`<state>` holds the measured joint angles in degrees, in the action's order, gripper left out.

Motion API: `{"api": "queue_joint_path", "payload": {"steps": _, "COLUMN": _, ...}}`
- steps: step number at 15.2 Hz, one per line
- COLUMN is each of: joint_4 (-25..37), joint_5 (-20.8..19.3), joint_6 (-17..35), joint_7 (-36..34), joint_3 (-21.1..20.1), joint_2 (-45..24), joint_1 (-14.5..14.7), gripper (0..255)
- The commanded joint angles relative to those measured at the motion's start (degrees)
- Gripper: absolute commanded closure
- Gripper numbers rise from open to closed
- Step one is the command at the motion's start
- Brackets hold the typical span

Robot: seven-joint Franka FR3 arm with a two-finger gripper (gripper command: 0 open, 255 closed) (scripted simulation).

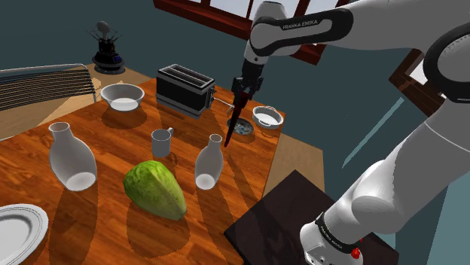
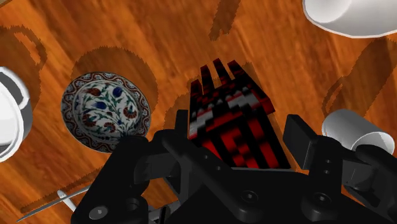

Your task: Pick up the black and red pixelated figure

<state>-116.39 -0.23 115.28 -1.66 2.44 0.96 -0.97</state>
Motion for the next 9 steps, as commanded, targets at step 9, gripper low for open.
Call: {"api": "queue_joint_path", "payload": {"steps": 9, "joint_4": 4.72, "joint_5": -0.05, "joint_6": -5.98, "joint_7": -0.08, "joint_3": -0.05, "joint_2": 1.26, "joint_1": 0.04, "gripper": 255}}
